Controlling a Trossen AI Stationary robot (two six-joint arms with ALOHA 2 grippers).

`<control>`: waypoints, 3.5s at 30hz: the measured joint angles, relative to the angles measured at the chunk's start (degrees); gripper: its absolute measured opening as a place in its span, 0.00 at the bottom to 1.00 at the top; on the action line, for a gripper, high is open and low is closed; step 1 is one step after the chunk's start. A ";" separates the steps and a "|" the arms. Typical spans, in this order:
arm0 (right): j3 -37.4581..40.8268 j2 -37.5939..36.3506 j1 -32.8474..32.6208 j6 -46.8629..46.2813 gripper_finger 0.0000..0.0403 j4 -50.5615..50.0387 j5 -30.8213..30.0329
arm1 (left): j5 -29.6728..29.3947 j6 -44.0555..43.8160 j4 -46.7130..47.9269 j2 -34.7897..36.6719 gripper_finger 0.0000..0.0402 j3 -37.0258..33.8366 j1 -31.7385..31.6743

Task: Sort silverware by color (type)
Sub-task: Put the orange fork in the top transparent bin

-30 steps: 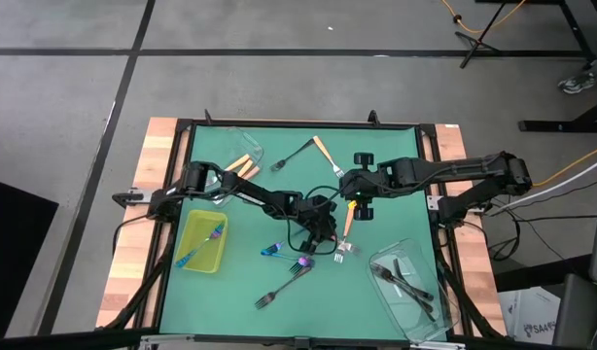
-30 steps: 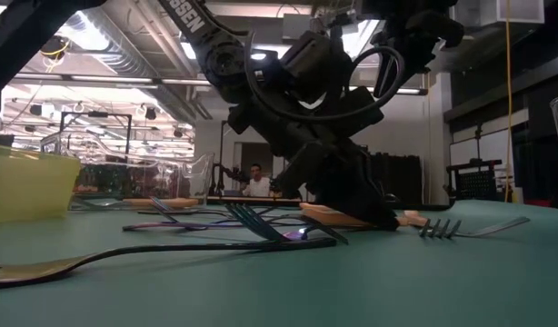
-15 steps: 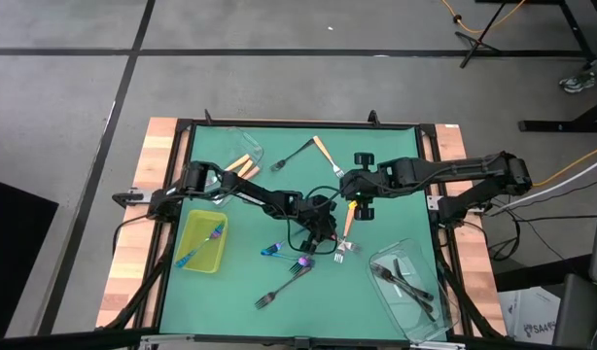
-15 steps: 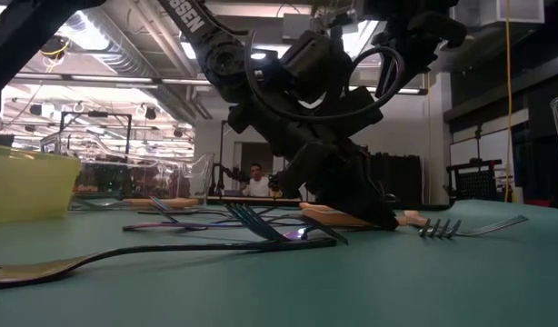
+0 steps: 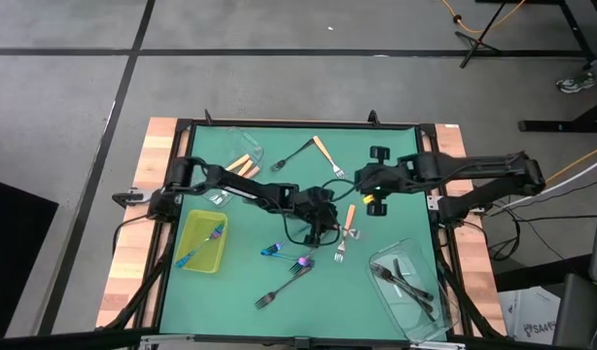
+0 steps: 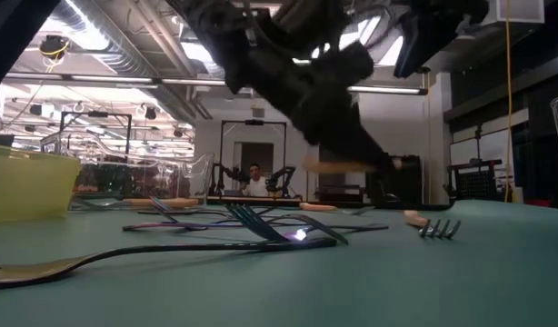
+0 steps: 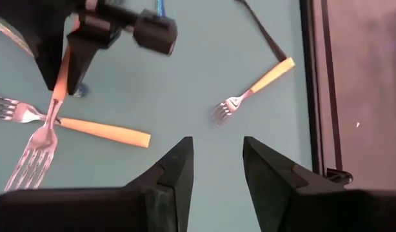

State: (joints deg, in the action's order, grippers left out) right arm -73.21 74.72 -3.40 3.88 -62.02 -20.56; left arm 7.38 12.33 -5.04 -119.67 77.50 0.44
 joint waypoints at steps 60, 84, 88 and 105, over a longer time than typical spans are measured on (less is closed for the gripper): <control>0.02 -6.26 7.19 5.71 0.31 10.05 8.21 | -52.70 12.55 84.61 27.81 0.12 0.04 -0.91; 0.02 0.87 7.19 10.40 0.31 10.98 8.25 | -46.22 9.23 95.04 27.79 0.12 0.04 -2.96; 0.02 0.87 7.19 10.43 0.31 10.97 8.23 | -45.55 10.66 94.97 27.79 0.12 0.04 -5.06; 0.02 0.87 7.19 11.83 0.31 13.12 8.23 | -45.81 7.66 95.08 27.77 0.12 0.04 -6.70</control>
State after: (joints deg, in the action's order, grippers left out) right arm -73.19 75.59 3.79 15.71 -48.90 -12.34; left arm -38.44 19.99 90.04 -91.90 77.54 -6.26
